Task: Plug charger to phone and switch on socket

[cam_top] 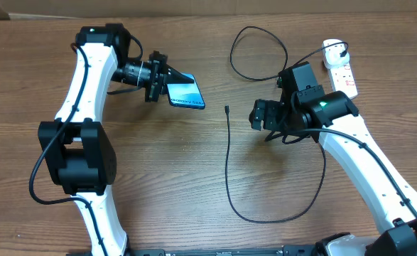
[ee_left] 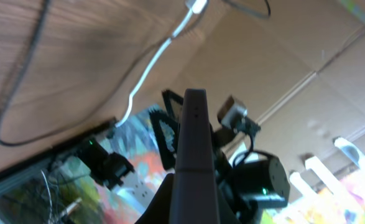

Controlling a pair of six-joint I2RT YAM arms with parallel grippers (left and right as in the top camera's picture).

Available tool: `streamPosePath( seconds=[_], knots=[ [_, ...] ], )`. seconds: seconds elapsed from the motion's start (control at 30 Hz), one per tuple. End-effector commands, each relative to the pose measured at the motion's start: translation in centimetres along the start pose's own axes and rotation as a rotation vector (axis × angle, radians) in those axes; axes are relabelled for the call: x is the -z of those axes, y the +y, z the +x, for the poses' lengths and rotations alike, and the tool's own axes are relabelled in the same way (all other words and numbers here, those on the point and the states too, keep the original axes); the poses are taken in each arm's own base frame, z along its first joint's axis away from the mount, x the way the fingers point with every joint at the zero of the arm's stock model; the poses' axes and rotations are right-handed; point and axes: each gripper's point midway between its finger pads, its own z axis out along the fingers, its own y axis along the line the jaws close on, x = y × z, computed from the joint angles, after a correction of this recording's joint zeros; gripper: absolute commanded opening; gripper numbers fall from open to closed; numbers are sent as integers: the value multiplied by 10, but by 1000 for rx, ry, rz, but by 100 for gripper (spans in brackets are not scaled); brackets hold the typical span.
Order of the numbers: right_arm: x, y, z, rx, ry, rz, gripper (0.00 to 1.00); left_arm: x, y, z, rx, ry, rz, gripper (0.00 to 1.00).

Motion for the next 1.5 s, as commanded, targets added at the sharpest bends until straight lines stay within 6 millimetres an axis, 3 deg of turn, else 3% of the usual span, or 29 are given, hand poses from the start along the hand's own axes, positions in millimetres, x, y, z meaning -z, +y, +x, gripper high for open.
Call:
streamPosePath(
  seconds=[0.0,0.13,0.3,0.53,0.73,1.03,1.33,1.47],
  knots=[
    [3,9,-5,29,-26,-21,93,23,11,-38,39,-170,-72,4],
    [-10,25,-6,84,-29,-41,80,37,4,-56,-33,-234,-44,4],
    [-35,49,-8,166,-14,-64,68,65,-12,-61,-78,-232,89,4],
    [-72,55,-32,244,113,41,66,94,-8,-68,-52,-274,132,4],
    [-102,66,-57,278,106,50,62,95,-7,-69,-54,-279,130,4],
    [-137,72,-52,333,144,-1,51,93,-7,-68,-51,-274,128,4],
    [-154,68,-49,337,160,5,32,91,-7,-68,-53,-271,124,4],
    [-168,63,-43,335,184,16,28,90,-7,-68,-53,-271,119,4]
  ],
)
